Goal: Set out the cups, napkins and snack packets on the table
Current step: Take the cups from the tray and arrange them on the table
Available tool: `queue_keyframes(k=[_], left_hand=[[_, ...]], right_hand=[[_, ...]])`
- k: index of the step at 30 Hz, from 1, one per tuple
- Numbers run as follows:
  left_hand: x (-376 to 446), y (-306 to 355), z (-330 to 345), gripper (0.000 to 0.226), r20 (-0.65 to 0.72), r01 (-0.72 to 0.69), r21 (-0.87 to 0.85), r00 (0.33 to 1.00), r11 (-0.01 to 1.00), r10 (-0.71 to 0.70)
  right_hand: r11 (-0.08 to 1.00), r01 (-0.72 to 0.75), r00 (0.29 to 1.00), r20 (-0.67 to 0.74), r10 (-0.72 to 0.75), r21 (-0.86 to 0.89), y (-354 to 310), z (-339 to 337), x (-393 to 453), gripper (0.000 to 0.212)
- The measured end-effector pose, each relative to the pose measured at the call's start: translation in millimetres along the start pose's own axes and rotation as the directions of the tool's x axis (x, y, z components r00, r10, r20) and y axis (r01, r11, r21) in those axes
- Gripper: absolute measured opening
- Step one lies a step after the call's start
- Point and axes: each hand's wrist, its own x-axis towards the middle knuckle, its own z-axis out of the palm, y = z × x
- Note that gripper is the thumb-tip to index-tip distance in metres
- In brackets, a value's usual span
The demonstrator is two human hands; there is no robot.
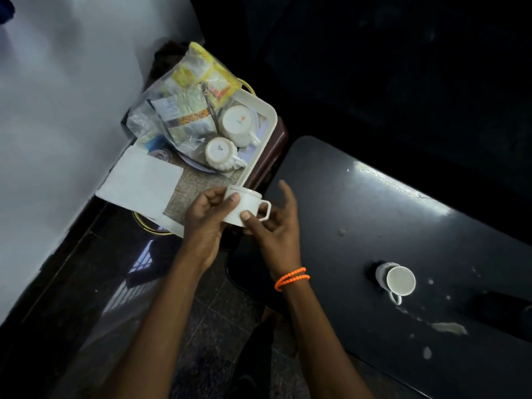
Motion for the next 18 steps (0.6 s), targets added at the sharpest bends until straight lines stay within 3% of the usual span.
queue_keyframes(k=[2, 6, 10, 14, 18], left_hand=[[-4.9, -15.9, 13.0, 0.042, 0.098, -0.005, 0.116, 0.995, 0.993, -0.006], [-15.9, -54.4, 39.2, 0.050, 0.272, 0.021, 0.303, 0.956, 0.953, -0.108], [-35.6, -95.4, 65.5, 0.062, 0.387, 0.072, 0.417, 0.888, 0.906, -0.249], [-52.8, -128.4, 93.1, 0.073, 0.430, 0.079, 0.487, 0.845, 0.870, -0.317], [-64.3, -162.5, 113.5, 0.069, 0.448, -0.007, 0.573, 0.840, 0.819, -0.307]], right_hand=[[0.997, -0.044, 0.997, -0.053, 0.048, 0.062, 4.6, -27.9, -4.5, 0.082], [0.999, -0.046, 0.985, -0.170, 0.043, -0.016, 14.2, -82.8, -19.7, 0.052], [0.994, -0.004, 0.947, -0.321, -0.032, -0.111, 25.0, -130.3, -41.7, 0.053], [0.993, -0.063, 0.848, -0.531, -0.001, -0.102, 50.0, -159.7, -66.5, 0.057], [0.998, -0.050, 0.747, -0.662, 0.062, 0.037, 68.6, -179.5, -87.6, 0.062]])
